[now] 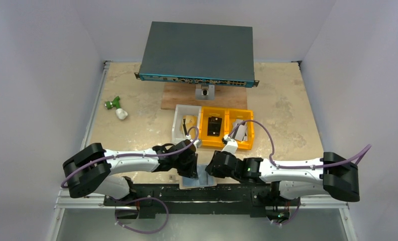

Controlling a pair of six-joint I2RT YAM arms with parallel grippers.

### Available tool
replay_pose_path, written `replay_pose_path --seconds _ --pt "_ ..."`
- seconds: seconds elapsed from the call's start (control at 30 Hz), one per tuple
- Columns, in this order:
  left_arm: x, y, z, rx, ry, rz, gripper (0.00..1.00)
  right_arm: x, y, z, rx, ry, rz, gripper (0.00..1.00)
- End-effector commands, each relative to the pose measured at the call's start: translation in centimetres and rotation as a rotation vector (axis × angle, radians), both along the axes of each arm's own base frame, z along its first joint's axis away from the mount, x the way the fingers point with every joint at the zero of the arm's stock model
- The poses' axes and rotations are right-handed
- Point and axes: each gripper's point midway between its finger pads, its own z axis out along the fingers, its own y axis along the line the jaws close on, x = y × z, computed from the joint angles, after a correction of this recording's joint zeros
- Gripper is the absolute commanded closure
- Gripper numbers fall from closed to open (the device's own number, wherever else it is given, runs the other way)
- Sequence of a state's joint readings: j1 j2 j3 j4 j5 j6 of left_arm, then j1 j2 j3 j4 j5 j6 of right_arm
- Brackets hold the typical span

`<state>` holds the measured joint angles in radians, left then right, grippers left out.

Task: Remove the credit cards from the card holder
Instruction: Remove the credit card from the card holder.

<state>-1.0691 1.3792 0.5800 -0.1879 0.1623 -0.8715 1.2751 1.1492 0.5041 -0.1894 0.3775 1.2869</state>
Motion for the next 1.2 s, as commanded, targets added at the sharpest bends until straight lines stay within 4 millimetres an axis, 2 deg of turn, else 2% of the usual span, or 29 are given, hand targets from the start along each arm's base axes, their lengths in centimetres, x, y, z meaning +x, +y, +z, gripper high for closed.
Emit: replay_pose_path --seconds 0.0,0.2,0.57,1.0,1.17 --pt "-0.5 0.7 -0.3 0.000 0.011 -0.017 1.00 0.3 2.6 1.6 0.081 -0.003 0.015 0.78" --pt "-0.6 1.4 -1.1 0.024 0.030 -0.005 1.00 0.2 3.2 0.5 0.065 0.026 0.017 0.78" --pt "-0.8 2.1 -2.2 0.051 0.058 0.011 1.00 0.0 3.3 -0.9 0.049 0.042 0.014 0.66" --pt "-0.9 3.2 -3.0 0.100 0.078 0.038 1.00 -0.1 1.2 -2.1 0.003 0.065 -0.043 0.65" --pt "-0.9 3.1 -2.9 0.097 0.079 0.038 1.00 -0.5 2.0 -2.3 0.031 0.078 -0.012 0.65"
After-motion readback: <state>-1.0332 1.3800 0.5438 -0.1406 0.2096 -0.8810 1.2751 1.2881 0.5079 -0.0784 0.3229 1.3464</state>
